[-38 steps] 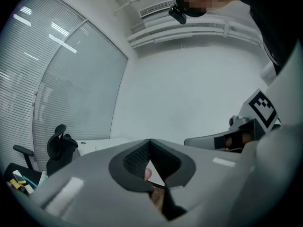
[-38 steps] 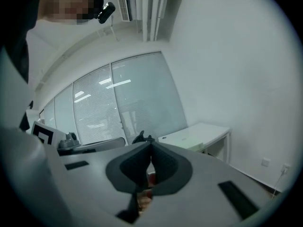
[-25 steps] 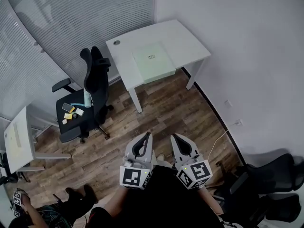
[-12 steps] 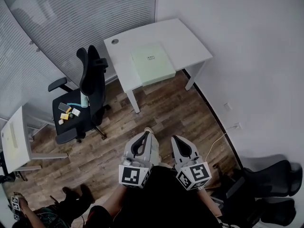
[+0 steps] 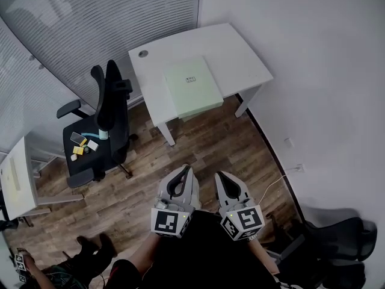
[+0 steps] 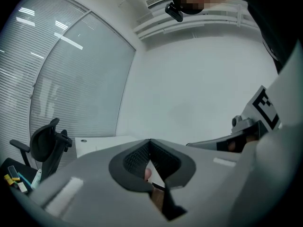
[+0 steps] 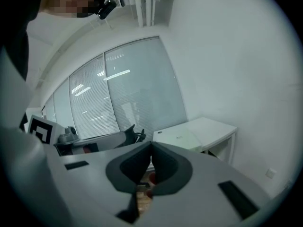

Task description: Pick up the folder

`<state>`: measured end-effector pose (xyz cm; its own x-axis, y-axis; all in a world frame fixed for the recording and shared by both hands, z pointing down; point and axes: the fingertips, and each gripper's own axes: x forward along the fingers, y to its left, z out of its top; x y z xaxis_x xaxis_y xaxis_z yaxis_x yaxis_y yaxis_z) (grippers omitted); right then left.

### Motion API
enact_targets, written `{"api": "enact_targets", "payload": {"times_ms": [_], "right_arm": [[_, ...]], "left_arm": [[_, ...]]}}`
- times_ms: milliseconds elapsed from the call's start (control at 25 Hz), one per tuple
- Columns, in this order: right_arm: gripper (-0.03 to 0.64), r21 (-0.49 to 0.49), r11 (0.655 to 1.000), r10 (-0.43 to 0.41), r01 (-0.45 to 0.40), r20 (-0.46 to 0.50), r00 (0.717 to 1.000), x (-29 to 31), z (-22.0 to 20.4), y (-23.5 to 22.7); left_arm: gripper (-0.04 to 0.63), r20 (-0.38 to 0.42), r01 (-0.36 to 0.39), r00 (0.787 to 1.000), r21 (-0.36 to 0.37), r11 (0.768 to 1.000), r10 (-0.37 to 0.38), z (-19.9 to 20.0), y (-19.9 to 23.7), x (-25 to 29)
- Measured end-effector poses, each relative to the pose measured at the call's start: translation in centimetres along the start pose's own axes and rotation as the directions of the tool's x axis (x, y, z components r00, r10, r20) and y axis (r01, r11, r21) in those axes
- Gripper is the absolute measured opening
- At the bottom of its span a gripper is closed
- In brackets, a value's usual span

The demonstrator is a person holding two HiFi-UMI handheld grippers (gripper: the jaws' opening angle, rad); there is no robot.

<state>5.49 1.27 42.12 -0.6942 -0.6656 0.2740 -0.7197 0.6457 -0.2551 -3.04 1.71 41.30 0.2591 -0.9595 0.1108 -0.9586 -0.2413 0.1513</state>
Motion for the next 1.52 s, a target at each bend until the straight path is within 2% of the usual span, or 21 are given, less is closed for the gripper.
{"api": "enact_targets", "payload": {"times_ms": [280,640,800,920,1080,1240,1360,1520], "right_arm": [[0.0,-0.032,1.0,0.001,-0.002,-0.038,0.999,4.8,2.3,-3.5],[0.0,-0.033,0.999,-0.028,0.026,-0.047,0.999,9.9,5.0,-7.7],[0.0,-0.043,0.998,-0.047,0.046,-0.021,0.999,11.9,6.4,-9.5],[0.001,-0.048,0.998,-0.047,0.046,-0.011,0.999,13.0,7.1,-10.0],[0.0,-0.041,0.999,-0.017,0.016,-0.025,1.0,14.3,7.0,-10.1],[0.002,-0.003,0.999,0.049,-0.05,-0.086,0.995,16.2,6.2,-10.5],[0.002,0.047,0.993,0.116,-0.11,-0.134,0.984,18.0,5.5,-11.0],[0.002,0.038,0.982,0.189,-0.185,-0.184,0.965,19.4,5.6,-11.8]], "left_arm": [[0.005,0.025,0.008,1.0,-0.015,1.0,-0.007,1.4,2.1,6.1],[0.005,0.004,0.06,0.998,-0.046,0.997,-0.059,3.0,3.9,13.3],[0.005,0.055,0.061,0.997,0.01,0.998,-0.061,4.1,5.3,15.6],[0.005,0.075,0.054,0.996,0.016,0.998,-0.055,4.8,6.0,16.4],[0.005,0.072,0.037,0.997,0.019,0.999,-0.038,4.8,6.7,16.8],[0.005,0.054,-0.011,0.999,0.013,1.0,0.01,5.0,7.6,17.3],[0.005,0.039,-0.051,0.998,-0.021,0.998,0.051,5.2,8.1,17.7],[0.005,0.069,-0.129,0.989,0.01,0.992,0.128,6.1,8.8,18.1]]}}
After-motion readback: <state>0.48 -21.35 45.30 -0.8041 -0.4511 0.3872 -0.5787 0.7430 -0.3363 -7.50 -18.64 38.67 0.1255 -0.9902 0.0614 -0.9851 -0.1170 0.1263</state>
